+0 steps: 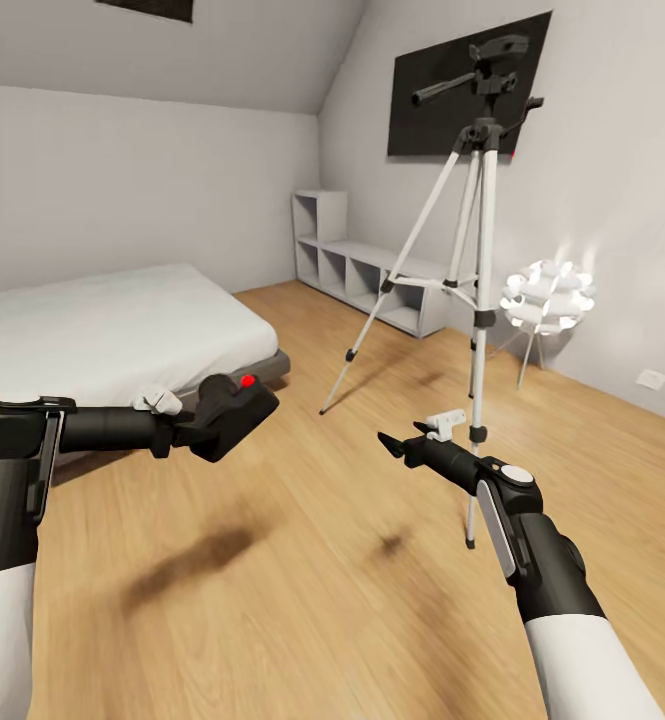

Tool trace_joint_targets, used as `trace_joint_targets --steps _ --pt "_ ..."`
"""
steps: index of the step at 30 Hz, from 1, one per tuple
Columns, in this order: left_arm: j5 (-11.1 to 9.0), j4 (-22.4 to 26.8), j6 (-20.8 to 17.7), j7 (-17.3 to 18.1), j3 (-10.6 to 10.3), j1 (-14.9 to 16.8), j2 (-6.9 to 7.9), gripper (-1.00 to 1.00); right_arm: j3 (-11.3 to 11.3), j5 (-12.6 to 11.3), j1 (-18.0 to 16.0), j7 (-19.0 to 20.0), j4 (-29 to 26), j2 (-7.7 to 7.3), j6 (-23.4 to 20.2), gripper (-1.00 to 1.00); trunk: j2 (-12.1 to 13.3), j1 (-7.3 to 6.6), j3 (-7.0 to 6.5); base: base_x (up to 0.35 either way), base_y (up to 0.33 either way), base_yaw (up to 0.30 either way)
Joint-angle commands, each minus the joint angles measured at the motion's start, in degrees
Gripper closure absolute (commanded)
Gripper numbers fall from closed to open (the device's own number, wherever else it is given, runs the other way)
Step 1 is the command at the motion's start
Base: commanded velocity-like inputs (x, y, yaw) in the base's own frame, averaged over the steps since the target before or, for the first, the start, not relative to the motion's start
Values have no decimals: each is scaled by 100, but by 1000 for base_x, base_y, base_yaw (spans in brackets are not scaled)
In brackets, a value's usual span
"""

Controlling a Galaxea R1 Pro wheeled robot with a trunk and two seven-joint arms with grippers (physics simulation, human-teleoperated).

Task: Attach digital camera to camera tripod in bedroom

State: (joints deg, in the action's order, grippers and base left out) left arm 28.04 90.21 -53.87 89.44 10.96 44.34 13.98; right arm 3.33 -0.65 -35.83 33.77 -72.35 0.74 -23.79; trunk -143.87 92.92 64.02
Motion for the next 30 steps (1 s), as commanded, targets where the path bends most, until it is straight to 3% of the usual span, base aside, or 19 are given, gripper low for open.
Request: trace_joint_targets --steps 1,30 --pt "61 6 -53 56 3 4 0 100 18 -5 -3 33 -6 6 -47 -100 0 -3 -18 0 0 0" --pt "61 5 -54 56 3 5 -39 100 18 -5 -3 40 -6 10 -47 -100 38 -78 -660 0 0 0"
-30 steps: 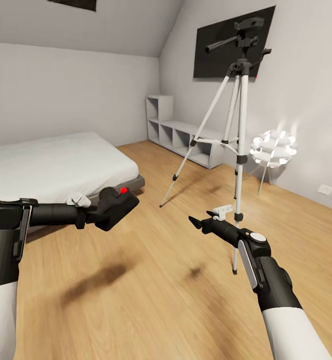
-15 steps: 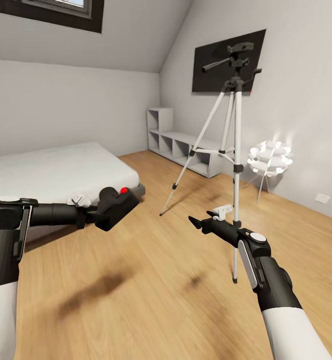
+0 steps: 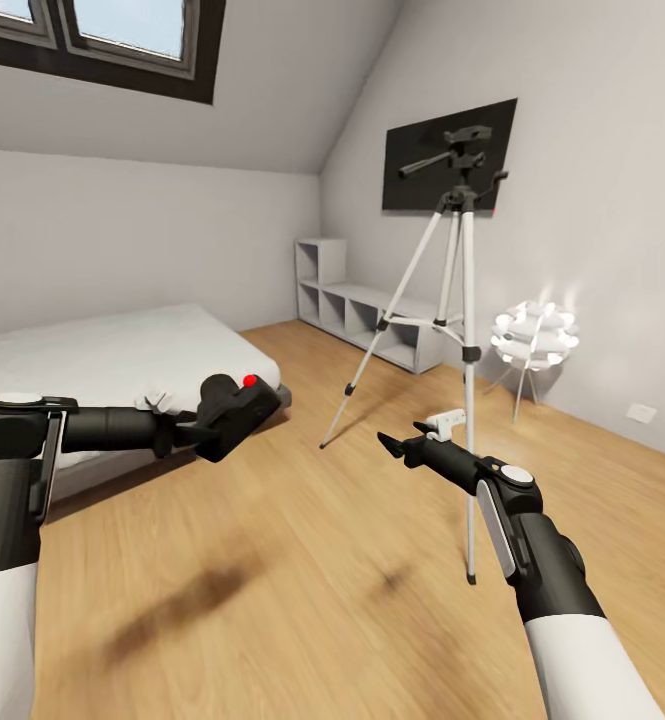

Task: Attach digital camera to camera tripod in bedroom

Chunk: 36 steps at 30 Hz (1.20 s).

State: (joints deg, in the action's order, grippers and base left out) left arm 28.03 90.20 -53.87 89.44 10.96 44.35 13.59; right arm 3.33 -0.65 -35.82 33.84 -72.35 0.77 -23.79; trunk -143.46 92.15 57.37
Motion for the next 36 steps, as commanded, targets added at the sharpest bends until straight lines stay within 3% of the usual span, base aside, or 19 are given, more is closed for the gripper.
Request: trace_joint_targets --steps 1,18,36 --pt "62 6 -54 56 3 4 -6 100 18 -5 -4 33 -6 8 -48 -100 0 -4 -17 0 0 0" --pt "62 7 -49 56 -2 4 -53 100 19 -5 -4 35 -7 9 -55 -100 22 -47 -366 0 0 0" --pt "62 5 -45 56 -31 4 -58 100 18 -5 -4 35 -7 6 -54 -100 744 -443 -658 0 0 0"
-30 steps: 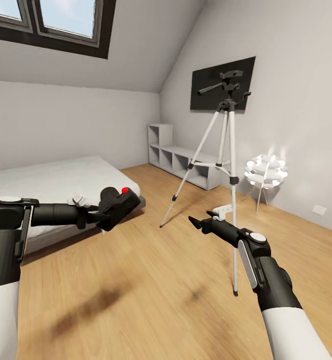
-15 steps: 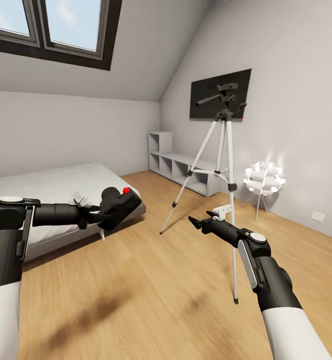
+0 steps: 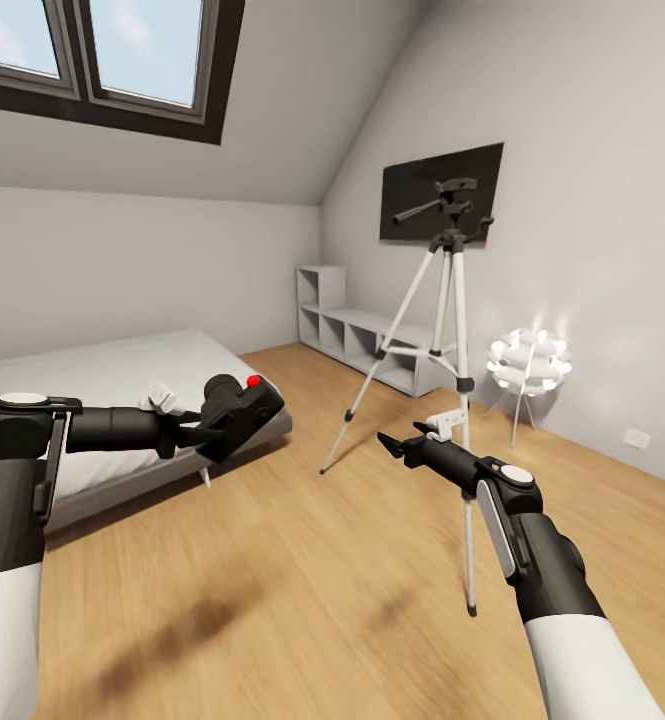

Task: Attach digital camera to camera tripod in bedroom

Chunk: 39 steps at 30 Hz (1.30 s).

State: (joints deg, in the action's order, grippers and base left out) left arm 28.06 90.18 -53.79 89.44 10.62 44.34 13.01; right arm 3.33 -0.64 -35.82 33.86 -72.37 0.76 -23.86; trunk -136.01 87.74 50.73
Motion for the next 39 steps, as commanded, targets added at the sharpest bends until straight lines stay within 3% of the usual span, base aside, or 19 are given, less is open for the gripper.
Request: trace_joint_targets --steps 1,39 --pt "60 6 -53 56 3 5 0 100 18 -6 -4 33 -6 8 -47 -100 39 -24 -12 0 0 0" --pt "60 6 -53 56 2 5 -78 100 18 -6 -4 33 -5 8 -48 -100 1563 -858 -694 0 0 0"
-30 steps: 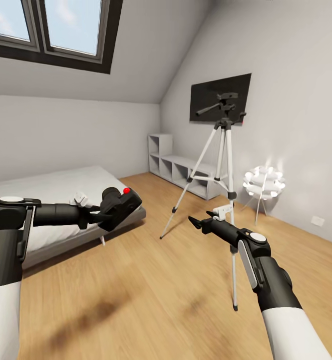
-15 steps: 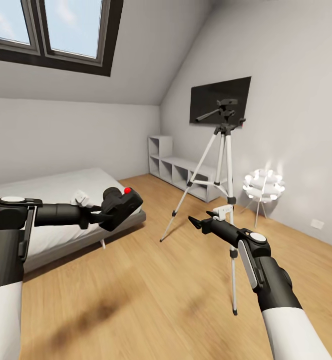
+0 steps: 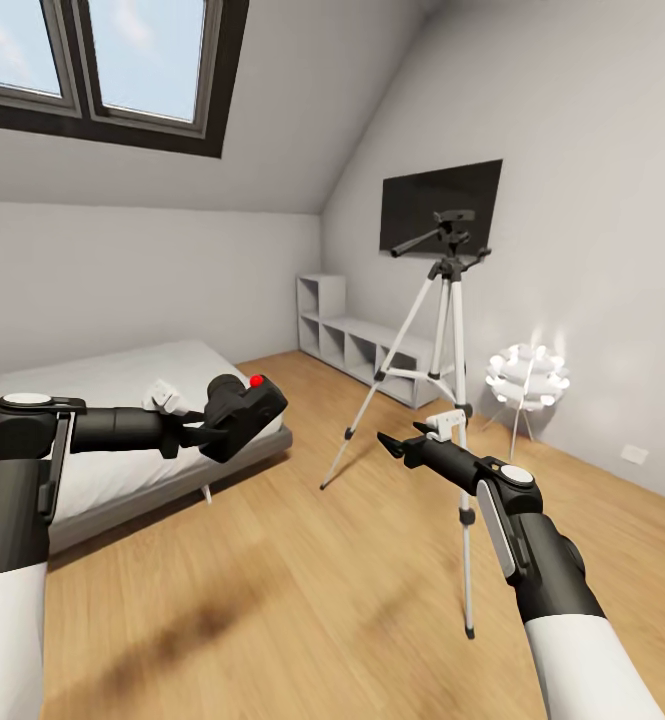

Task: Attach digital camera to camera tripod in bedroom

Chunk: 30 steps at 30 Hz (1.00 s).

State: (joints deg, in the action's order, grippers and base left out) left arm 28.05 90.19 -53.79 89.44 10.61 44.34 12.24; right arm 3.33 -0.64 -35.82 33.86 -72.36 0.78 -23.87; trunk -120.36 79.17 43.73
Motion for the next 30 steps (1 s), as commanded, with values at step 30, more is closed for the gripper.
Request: trace_joint_targets --steps 30 --pt "63 3 -53 56 3 5 -2 100 12 -1 -4 15 2 10 -31 -100 1202 -660 -533 78 108 0"
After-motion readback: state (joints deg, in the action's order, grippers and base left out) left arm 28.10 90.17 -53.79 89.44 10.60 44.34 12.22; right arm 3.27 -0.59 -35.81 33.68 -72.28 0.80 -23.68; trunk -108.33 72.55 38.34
